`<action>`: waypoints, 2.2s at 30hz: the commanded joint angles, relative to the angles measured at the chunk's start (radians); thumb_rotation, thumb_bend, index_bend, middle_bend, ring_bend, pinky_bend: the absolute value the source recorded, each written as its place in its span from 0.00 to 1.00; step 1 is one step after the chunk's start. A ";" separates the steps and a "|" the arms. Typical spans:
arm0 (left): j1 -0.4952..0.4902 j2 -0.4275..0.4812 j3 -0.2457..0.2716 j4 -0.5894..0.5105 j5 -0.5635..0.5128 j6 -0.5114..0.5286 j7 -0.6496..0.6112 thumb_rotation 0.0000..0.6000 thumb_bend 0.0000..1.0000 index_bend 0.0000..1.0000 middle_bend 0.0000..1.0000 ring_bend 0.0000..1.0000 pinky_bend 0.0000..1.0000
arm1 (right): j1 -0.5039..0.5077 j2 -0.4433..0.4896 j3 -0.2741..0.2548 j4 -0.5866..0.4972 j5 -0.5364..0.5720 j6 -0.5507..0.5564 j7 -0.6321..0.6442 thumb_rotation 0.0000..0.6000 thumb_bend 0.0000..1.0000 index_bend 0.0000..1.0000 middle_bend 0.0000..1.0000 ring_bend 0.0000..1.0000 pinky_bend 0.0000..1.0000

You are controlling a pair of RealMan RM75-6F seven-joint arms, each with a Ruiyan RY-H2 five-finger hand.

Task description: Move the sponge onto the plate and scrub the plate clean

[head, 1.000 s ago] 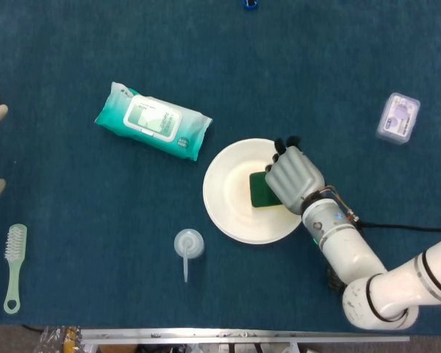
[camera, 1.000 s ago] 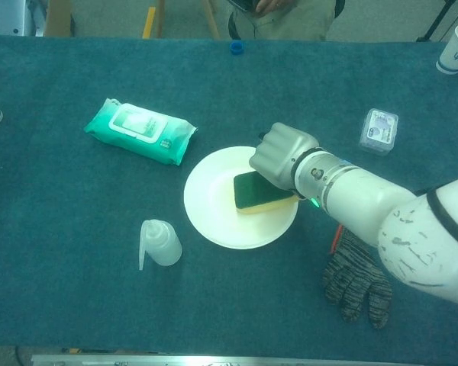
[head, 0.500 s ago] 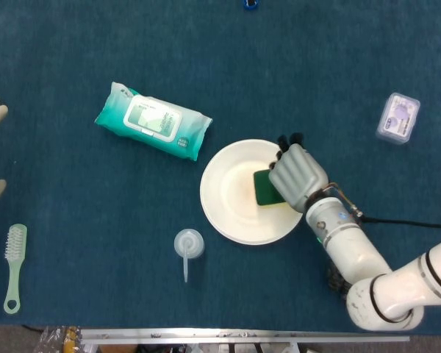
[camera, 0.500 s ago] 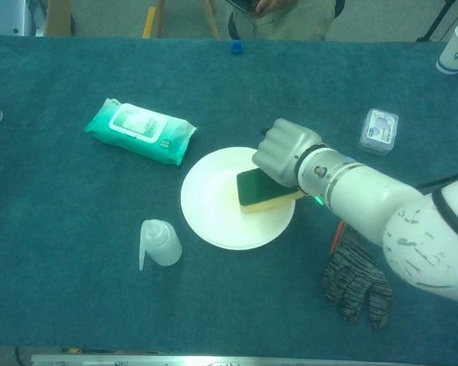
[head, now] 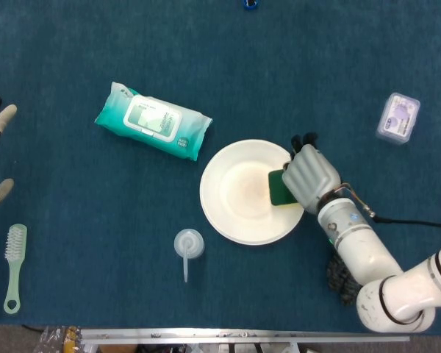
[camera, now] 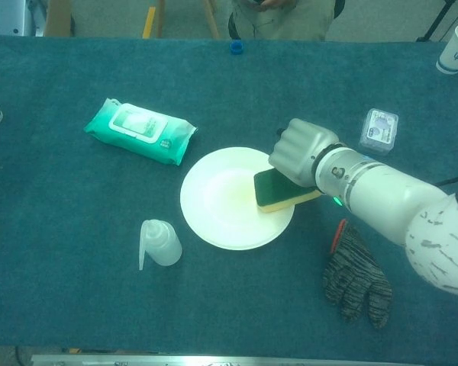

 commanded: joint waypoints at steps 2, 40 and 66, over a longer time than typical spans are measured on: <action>0.003 0.001 0.001 0.003 -0.002 0.003 -0.003 1.00 0.21 0.05 0.02 0.00 0.08 | 0.007 -0.022 0.011 0.015 -0.001 -0.006 -0.005 1.00 0.35 0.43 0.29 0.10 0.20; 0.021 0.011 0.002 0.003 0.001 0.027 -0.013 1.00 0.21 0.05 0.02 0.00 0.08 | 0.024 -0.070 0.110 0.120 -0.007 -0.025 0.031 1.00 0.35 0.43 0.29 0.10 0.20; 0.035 0.017 0.006 0.000 0.010 0.041 -0.018 1.00 0.21 0.05 0.02 0.00 0.08 | 0.043 -0.126 0.089 0.140 -0.003 -0.034 0.002 1.00 0.35 0.43 0.29 0.10 0.20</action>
